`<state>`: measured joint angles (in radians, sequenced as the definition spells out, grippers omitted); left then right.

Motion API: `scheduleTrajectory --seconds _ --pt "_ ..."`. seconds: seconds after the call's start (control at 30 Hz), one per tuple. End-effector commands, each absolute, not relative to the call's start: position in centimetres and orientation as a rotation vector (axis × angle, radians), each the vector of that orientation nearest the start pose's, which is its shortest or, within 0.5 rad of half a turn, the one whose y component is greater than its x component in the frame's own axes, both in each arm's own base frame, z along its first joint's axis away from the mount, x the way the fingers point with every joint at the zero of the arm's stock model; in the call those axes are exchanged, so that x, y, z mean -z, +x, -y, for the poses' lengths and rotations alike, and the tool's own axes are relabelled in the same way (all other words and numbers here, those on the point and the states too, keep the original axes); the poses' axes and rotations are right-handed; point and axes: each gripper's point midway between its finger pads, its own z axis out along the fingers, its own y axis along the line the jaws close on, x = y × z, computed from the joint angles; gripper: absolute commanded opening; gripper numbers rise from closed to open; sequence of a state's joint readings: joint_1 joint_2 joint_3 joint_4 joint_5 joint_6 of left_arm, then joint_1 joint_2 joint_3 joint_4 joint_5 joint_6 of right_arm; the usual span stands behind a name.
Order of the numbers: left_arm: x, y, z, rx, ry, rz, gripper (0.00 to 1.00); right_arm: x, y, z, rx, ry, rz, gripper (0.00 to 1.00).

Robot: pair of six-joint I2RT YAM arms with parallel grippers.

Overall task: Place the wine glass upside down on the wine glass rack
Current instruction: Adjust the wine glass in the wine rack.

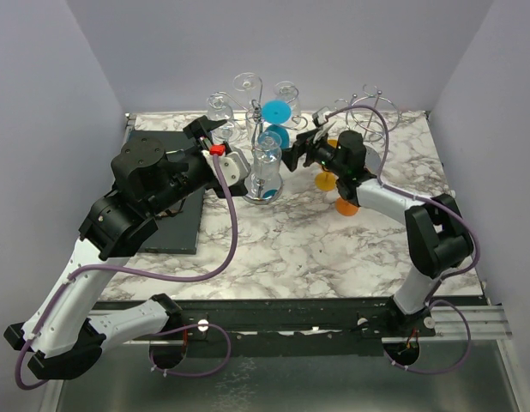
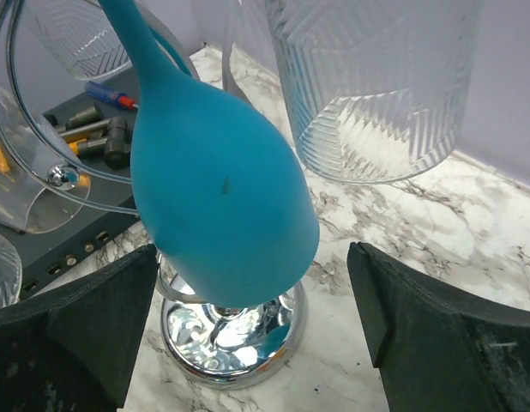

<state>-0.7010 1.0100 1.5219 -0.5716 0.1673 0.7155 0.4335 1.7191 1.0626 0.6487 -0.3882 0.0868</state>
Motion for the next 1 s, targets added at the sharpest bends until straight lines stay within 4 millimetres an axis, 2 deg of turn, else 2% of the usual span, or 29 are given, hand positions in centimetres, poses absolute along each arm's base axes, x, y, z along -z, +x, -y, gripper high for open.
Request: scheduleTrajectory --seconds 0.0,0.43,0.7,0.87,0.97 --pt "-46.8 23.4 19.9 0.11 1.152 -1.134 0.99 -23.2 44.7 -30.3 -0.769 -0.654 -1.456 1.0" --pt "-47.2 23.2 19.6 0.096 1.149 -1.121 0.99 -22.4 45.8 -32.9 -0.839 -0.742 -1.377 1.0" --pt "-47.2 23.2 19.6 0.093 1.15 -1.119 0.99 -22.0 45.5 -34.0 -0.89 -0.801 -1.345 0.99" --pt "-47.3 23.1 19.7 0.101 1.153 -1.113 0.99 -21.3 44.8 -33.8 -0.891 -0.815 -1.357 0.92" --pt "-47.4 23.1 19.8 0.104 1.153 -1.111 0.99 -21.7 44.2 -33.4 -0.882 -0.801 -1.337 0.86"
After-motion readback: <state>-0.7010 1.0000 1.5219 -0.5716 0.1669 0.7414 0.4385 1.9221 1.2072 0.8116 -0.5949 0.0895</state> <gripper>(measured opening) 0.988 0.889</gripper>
